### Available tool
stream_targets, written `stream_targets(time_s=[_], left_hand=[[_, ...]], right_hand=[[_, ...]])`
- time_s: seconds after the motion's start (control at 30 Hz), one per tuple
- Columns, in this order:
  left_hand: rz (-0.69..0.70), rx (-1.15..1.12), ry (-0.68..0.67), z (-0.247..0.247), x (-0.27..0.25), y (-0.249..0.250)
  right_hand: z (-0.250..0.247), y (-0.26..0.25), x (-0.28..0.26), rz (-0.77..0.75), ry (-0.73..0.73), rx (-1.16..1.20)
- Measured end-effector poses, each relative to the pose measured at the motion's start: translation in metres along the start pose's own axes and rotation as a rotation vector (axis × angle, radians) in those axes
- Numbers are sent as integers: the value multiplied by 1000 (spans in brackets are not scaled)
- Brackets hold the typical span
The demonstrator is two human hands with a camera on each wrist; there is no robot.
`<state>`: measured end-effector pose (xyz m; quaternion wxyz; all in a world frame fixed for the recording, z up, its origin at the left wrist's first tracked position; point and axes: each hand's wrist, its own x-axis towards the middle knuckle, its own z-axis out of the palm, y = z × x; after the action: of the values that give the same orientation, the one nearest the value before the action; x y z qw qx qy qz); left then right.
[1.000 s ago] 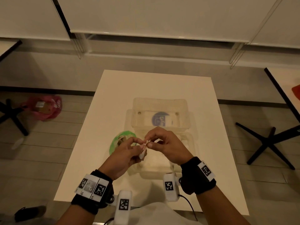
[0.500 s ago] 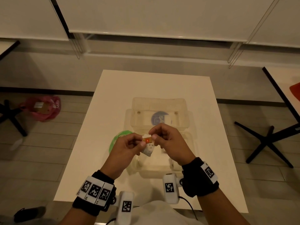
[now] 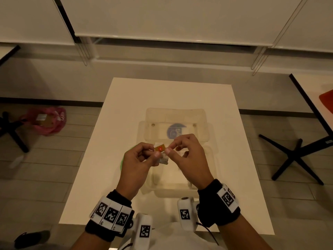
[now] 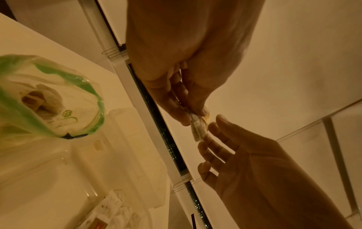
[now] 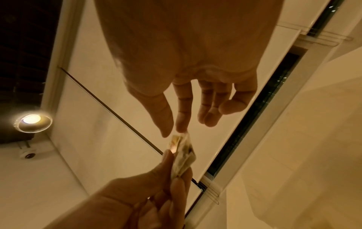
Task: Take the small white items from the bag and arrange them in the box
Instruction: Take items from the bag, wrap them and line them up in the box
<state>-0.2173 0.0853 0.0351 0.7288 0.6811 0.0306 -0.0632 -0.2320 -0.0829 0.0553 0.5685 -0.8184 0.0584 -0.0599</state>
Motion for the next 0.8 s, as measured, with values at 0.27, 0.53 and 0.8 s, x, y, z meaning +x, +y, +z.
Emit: stream_targets(time_s=[0.27,0.53,0.8], left_hand=[[21,55,-56,1,-1,4],[18,99,-100,0,0,3],[-49,12,-24,5,1,5]], right_hand=[[3,0,4,138,-52,75],[-6,-9,18,436,-119,491],[-9,-4,14,606,-125,537]])
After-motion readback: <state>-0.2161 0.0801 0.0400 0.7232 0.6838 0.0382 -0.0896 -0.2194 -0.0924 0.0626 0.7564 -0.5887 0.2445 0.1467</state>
